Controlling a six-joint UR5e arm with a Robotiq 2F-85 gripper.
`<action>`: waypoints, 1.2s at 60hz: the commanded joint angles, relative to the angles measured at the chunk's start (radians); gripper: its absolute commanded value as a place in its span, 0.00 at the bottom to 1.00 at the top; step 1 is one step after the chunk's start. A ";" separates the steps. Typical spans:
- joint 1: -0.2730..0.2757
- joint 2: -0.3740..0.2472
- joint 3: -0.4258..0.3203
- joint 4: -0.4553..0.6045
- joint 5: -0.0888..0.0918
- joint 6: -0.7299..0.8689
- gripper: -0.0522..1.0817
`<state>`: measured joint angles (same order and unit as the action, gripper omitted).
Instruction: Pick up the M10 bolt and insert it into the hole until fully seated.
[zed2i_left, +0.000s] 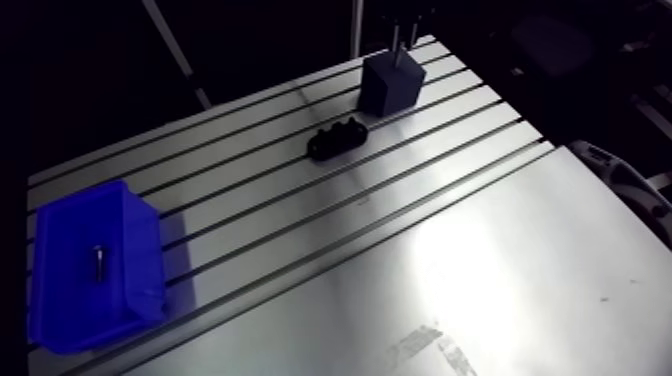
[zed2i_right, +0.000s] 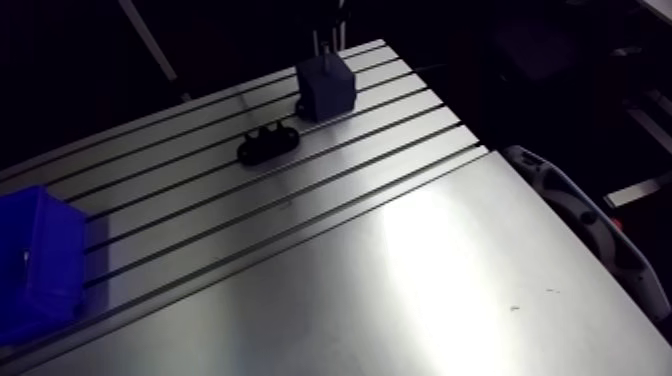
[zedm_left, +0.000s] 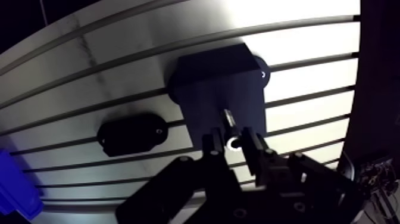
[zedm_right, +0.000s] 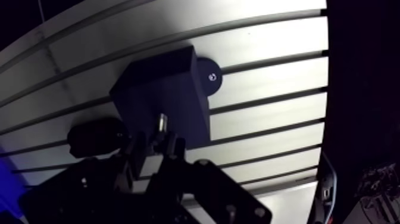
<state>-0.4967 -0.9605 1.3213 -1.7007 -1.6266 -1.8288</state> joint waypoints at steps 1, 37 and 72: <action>0.001 -0.005 0.000 -0.026 0.003 0.001 0.05; 0.005 -0.045 0.000 -0.046 0.006 -0.002 0.05; 0.144 -0.307 0.095 0.058 -0.050 0.018 0.05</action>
<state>-0.4306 -1.1209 1.3428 -1.6665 -1.6496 -1.8197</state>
